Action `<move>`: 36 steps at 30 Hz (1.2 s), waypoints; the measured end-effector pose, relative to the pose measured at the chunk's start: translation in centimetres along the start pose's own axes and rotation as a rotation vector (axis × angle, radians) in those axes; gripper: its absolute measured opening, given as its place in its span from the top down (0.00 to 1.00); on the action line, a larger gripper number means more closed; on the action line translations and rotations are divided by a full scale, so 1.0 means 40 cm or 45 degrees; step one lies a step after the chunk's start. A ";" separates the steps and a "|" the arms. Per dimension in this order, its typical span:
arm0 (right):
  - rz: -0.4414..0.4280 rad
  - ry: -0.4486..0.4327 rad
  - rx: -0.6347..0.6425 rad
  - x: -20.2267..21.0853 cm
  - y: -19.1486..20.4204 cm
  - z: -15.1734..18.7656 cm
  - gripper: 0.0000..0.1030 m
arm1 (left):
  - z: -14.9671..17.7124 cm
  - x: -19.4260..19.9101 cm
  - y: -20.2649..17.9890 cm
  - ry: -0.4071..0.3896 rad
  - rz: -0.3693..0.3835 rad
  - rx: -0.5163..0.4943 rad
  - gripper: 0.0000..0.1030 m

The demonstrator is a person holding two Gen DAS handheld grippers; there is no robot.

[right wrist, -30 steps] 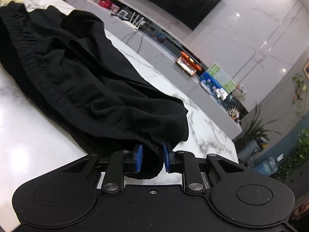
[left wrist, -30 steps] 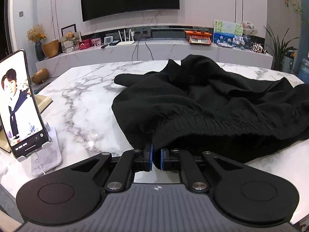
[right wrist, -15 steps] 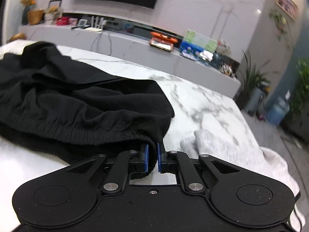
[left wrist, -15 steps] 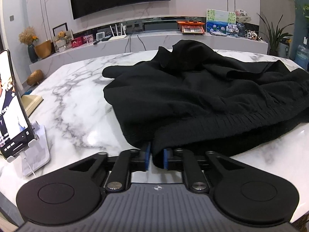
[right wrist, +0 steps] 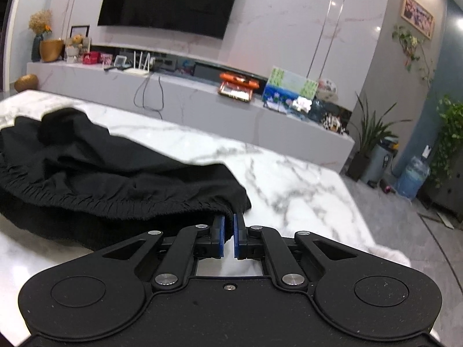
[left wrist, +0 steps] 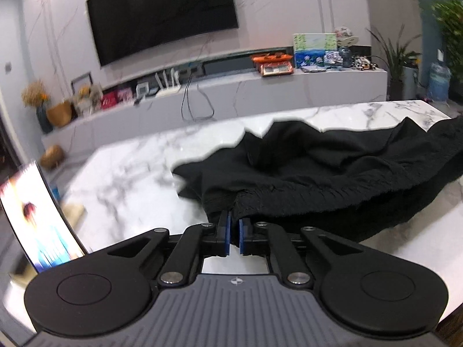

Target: Fold clothes

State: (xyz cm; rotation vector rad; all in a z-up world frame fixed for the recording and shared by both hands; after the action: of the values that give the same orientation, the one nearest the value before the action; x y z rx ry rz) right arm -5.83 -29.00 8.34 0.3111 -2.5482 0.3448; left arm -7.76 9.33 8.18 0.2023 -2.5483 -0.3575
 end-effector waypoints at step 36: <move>0.112 -0.116 0.033 0.025 -0.134 -0.731 0.97 | -0.680 -0.110 0.082 -0.228 -0.322 -0.291 0.95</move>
State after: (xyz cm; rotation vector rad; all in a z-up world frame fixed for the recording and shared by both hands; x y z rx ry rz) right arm 9.09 -25.26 33.78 0.2298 -2.6540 0.4054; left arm 10.51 7.67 29.01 0.4242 -2.6332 -0.7911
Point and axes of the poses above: each gripper's, at about its wrist camera, not at the fingertips, and x roughly against the way its jaws point, y to its left, z to its underside, the point moved 4 cm from there along -x, roughly the way its jaws point, and after that the axes turned 9 degrees about -z, right-handed, at the moved point
